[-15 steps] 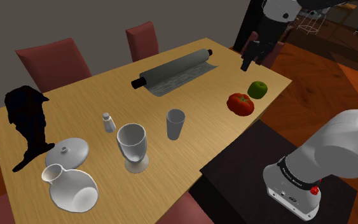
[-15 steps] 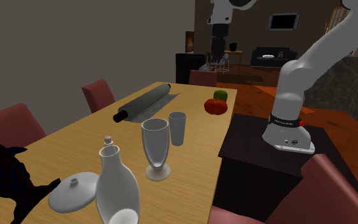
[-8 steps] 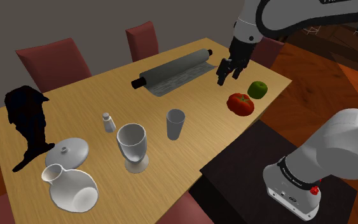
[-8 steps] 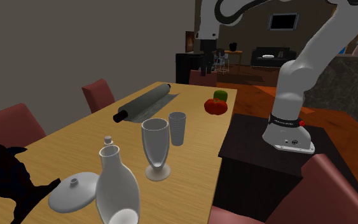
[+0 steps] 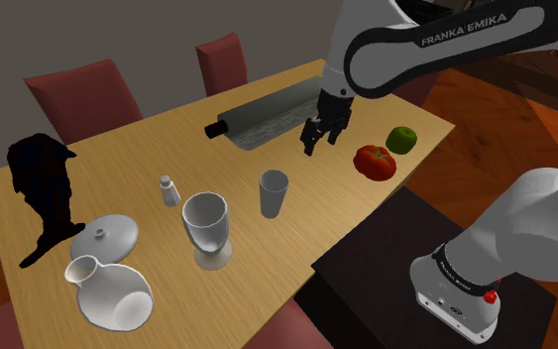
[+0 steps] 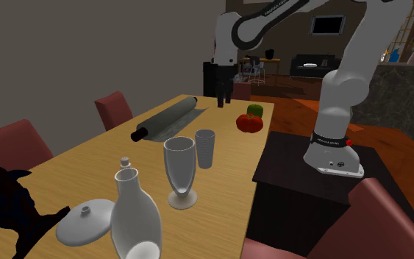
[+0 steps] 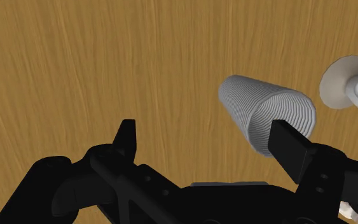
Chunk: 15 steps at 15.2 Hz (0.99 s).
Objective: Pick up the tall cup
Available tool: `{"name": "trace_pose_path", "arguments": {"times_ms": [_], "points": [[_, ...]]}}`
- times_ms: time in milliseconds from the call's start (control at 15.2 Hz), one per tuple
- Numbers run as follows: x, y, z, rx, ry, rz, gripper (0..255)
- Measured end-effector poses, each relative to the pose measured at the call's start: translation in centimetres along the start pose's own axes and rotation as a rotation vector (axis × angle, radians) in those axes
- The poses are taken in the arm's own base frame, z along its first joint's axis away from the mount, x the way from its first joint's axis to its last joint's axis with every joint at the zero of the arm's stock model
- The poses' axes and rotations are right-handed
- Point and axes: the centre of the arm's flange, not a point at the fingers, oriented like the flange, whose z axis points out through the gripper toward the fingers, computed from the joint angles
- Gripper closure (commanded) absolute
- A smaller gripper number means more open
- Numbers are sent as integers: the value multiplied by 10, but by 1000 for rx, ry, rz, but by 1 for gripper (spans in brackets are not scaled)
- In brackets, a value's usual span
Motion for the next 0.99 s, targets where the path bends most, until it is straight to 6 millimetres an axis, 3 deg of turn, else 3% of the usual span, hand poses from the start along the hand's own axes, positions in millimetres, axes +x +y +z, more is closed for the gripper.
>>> {"name": "trace_pose_path", "arguments": {"times_ms": [528, 990], "points": [[38, -60, 75, 26, -25, -29, 0], [45, -66, 114, 29, -27, -32, 0]]}}
